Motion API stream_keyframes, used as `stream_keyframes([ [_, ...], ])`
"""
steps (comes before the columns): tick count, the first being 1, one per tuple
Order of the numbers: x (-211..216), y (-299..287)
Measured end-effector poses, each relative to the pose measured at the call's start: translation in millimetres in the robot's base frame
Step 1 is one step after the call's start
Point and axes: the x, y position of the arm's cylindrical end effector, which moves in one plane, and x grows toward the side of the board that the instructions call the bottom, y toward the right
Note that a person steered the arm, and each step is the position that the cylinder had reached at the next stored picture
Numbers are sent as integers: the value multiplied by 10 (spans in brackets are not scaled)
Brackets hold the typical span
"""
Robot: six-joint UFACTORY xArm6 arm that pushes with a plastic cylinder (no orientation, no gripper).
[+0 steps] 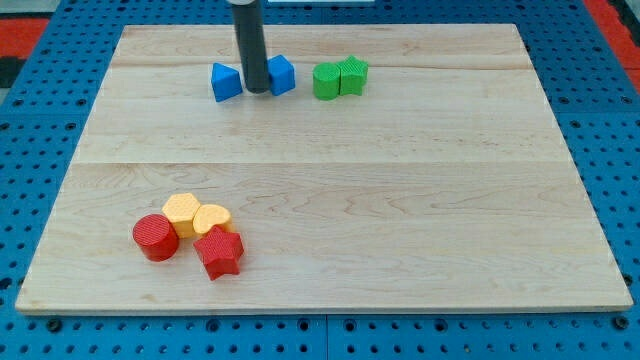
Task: Move the blue cube towards the top of the green circle
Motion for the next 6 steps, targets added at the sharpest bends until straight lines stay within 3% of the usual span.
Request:
stream_keyframes([
  [2, -342, -131],
  [6, -183, 417],
])
